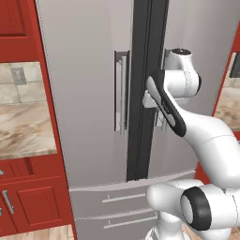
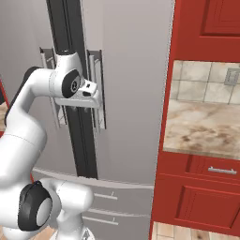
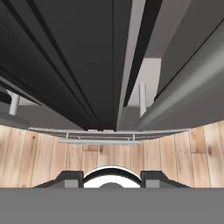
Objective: Open the fridge, grab two sodas, and place both sodas inside the bowl with ice on the dining counter.
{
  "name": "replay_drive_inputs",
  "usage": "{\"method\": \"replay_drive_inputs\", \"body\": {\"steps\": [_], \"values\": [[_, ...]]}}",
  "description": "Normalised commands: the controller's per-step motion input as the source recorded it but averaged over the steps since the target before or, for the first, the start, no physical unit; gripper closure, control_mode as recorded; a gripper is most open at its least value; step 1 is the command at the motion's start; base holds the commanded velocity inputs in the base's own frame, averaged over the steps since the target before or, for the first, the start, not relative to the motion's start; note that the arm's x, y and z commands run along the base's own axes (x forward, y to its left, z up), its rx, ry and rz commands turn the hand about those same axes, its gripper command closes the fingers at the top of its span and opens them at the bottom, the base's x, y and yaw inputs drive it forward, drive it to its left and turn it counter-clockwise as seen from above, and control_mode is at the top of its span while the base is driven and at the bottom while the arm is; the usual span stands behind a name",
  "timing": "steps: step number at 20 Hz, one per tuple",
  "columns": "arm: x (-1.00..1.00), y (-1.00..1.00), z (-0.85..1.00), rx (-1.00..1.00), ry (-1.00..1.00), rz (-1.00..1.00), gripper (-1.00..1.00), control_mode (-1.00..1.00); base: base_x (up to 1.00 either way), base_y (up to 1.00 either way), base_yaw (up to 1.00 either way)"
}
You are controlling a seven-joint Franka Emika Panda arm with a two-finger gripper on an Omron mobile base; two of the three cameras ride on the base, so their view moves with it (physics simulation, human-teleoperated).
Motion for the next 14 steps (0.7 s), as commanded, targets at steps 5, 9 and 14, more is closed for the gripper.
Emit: {"method": "replay_drive_inputs", "body": {"steps": [5,9,14], "values": [[-0.01,0.00,0.00,0.00,0.00,0.00,-1.00,1.00,-0.27,0.14,-0.01],[0.00,0.00,0.00,0.00,0.00,0.00,-1.00,1.00,-0.50,0.09,0.00],[0.00,0.00,0.00,0.00,0.00,0.00,-1.00,1.00,-0.37,0.15,0.00]]}}
